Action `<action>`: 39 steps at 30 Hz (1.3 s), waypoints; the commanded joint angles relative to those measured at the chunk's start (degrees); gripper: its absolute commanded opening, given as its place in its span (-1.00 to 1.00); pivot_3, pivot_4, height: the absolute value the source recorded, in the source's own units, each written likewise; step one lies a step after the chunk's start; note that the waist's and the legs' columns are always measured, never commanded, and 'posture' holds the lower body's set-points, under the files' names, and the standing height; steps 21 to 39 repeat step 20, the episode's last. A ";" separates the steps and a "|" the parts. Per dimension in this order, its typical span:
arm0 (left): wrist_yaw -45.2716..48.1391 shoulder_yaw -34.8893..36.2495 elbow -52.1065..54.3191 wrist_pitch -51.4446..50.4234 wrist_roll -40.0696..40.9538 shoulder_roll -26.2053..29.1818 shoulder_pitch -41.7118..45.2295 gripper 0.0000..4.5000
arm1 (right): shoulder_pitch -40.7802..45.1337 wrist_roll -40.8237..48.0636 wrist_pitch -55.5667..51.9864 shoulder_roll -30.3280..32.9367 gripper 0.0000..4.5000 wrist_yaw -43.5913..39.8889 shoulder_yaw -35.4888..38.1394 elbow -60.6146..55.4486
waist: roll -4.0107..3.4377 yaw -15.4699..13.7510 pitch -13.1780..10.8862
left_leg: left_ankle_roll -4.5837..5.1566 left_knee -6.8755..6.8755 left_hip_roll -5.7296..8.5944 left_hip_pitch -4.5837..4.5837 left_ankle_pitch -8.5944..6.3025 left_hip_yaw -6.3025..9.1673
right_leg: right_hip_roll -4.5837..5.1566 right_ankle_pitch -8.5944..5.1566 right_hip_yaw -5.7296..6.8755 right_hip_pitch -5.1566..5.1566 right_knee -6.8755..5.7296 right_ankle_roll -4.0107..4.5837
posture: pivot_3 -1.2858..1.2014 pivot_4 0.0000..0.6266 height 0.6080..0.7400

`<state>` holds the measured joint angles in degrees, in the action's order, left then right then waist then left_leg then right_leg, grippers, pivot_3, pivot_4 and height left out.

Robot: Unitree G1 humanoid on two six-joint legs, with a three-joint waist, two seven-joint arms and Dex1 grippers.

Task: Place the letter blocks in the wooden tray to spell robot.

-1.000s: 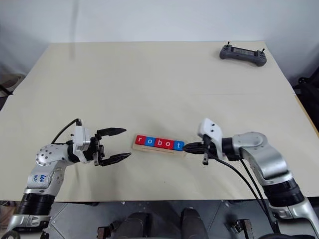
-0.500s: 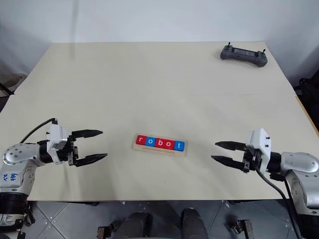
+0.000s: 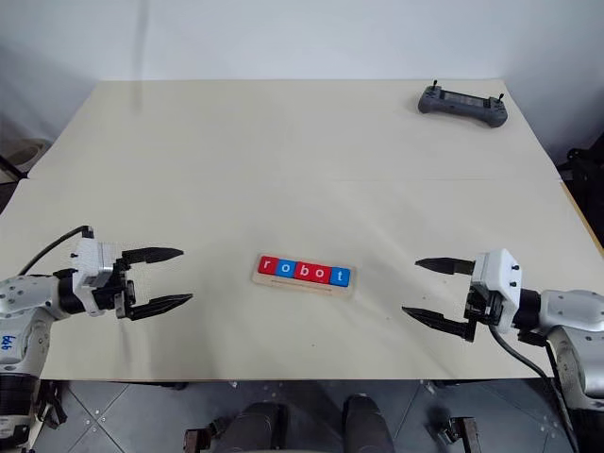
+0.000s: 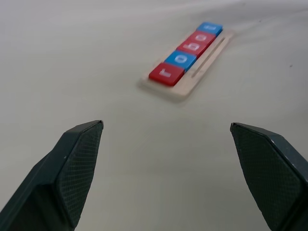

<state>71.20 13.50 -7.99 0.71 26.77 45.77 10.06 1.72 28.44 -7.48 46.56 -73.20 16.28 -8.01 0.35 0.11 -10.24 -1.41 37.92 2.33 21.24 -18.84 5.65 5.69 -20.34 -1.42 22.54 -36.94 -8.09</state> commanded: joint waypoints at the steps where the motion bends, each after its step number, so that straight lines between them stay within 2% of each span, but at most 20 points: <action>1: -0.82 1.67 2.92 -0.01 1.33 -0.46 -0.94 1.00 | 1.04 0.81 0.94 0.33 0.98 -0.37 0.19 0.28 | 0.00 -0.01 0.00 | 0.00 0.00 0.01 0.00 0.00 0.00 | 0.00 0.00 -0.01 0.00 0.00 0.00 | 0.03 -0.52 1.00; 16: -6.25 1.10 6.94 2.54 -0.96 -2.80 -1.92 1.00 | 2.44 0.54 0.84 0.37 0.98 -0.14 -0.43 1.31 | 0.00 -0.02 0.00 | 0.00 0.00 0.01 0.00 0.00 -0.01 | -0.02 0.00 -0.01 0.00 0.01 0.00 | 0.03 -0.52 1.00; 39: -6.66 0.92 6.85 2.19 -0.85 -2.83 -1.41 1.00 | 3.06 0.30 0.90 0.05 0.98 0.08 -0.83 1.53 | 0.00 -0.04 0.00 | 0.00 0.00 0.01 0.00 0.00 0.00 | -0.01 0.00 0.00 0.00 0.01 0.00 | 0.03 -0.52 1.00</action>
